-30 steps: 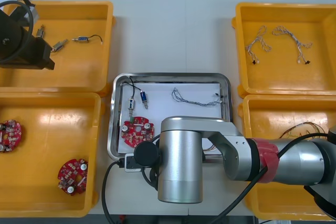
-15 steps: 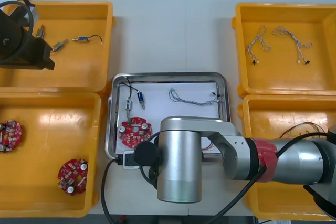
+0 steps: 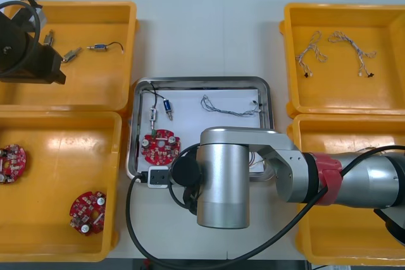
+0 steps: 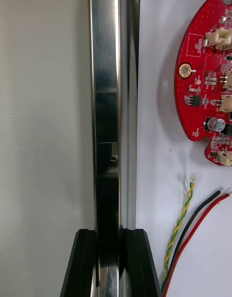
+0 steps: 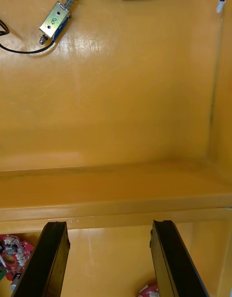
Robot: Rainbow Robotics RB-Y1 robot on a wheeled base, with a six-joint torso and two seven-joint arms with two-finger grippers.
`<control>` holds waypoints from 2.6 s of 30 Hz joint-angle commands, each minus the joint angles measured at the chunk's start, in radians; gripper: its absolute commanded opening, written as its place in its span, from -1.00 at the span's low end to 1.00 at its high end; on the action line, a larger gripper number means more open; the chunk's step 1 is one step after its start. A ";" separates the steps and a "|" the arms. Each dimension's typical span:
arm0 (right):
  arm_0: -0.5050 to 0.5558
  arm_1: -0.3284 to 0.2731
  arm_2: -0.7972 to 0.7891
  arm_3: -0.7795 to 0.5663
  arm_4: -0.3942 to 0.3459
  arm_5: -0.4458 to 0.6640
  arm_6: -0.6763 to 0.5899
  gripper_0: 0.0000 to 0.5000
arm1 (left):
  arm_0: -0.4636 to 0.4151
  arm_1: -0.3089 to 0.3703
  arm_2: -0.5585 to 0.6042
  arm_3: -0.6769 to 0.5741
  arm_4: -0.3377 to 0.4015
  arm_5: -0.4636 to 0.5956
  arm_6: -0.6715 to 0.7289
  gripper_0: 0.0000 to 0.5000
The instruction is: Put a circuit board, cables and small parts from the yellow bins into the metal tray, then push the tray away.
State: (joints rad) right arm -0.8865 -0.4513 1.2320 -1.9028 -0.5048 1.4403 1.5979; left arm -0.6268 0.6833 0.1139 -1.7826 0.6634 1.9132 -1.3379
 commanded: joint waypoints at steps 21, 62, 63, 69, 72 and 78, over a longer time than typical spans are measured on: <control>-0.132 -0.044 -0.002 0.133 -0.003 -0.173 -0.049 -1.00 | 0.012 0.045 0.030 -0.029 -0.010 0.007 -0.124 1.00; -0.305 -0.081 -0.002 0.349 -0.006 -0.385 0.128 -1.00 | 0.012 0.045 0.030 -0.029 -0.010 0.007 -0.124 1.00; -0.305 -0.084 0.000 0.350 -0.006 -0.391 0.134 -1.00 | 0.012 0.045 0.030 -0.029 -0.010 0.007 -0.124 1.00; -0.308 -0.109 0.000 0.350 -0.006 -0.429 0.148 -1.00 | 0.012 0.045 0.030 -0.029 -0.010 0.007 -0.124 1.00; -0.313 -0.118 0.000 0.354 -0.008 -0.440 0.154 -1.00 | 0.012 0.045 0.030 -0.029 -0.010 0.007 -0.124 1.00; -0.324 -0.121 -0.002 0.390 -0.008 -0.475 0.168 -1.00 | 0.012 0.045 0.030 -0.029 -0.010 0.007 -0.124 1.00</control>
State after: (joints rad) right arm -1.1504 -0.5475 1.2319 -1.5259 -0.5056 0.9858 1.7392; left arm -0.6235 0.6833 0.1139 -1.7828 0.6629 1.9132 -1.3385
